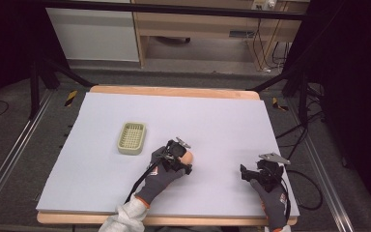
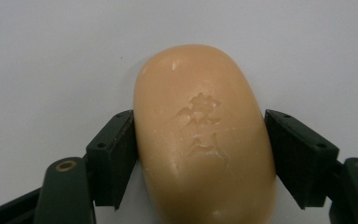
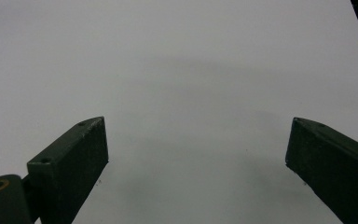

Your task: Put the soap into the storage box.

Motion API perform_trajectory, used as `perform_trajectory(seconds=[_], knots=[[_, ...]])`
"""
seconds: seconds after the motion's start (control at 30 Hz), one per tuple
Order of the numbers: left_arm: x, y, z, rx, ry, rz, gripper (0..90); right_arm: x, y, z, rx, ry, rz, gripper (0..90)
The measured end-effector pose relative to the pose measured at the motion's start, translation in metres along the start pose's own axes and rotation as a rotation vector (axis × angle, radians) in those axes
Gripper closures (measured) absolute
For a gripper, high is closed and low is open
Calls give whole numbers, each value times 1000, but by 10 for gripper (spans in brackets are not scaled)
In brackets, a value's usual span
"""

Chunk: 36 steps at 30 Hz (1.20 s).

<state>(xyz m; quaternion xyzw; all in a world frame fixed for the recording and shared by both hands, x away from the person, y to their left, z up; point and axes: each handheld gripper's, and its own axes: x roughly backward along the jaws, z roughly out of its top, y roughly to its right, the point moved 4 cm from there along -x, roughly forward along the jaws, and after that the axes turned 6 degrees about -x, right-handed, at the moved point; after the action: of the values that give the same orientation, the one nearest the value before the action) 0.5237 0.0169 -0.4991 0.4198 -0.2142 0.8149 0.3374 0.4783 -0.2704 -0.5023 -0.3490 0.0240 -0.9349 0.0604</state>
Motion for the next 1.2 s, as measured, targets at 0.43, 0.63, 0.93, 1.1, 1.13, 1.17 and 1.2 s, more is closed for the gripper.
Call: perform_trajectory(seconds=[0.43,0.63,0.93,1.1,1.13,1.17,1.2], knots=[[9,-2,0,2,22,-6,295,0,0,0,0,-1,2,60],[21,-5,-1,-4,38,-15,301,0,0,0,1,0,0,60],[37,-11,-6,-10,54,-16,307,0,0,0,1,0,-1,60],[43,-13,-7,-13,66,-18,310,0,0,0,1,-3,-1,60],[43,-13,-7,-10,69,-18,310,0,0,0,2,-3,-1,59],[43,-13,-8,-11,68,-18,311,0,0,0,2,-3,-1,60],[44,-13,-8,-12,68,-19,311,0,0,0,2,-3,-1,59]])
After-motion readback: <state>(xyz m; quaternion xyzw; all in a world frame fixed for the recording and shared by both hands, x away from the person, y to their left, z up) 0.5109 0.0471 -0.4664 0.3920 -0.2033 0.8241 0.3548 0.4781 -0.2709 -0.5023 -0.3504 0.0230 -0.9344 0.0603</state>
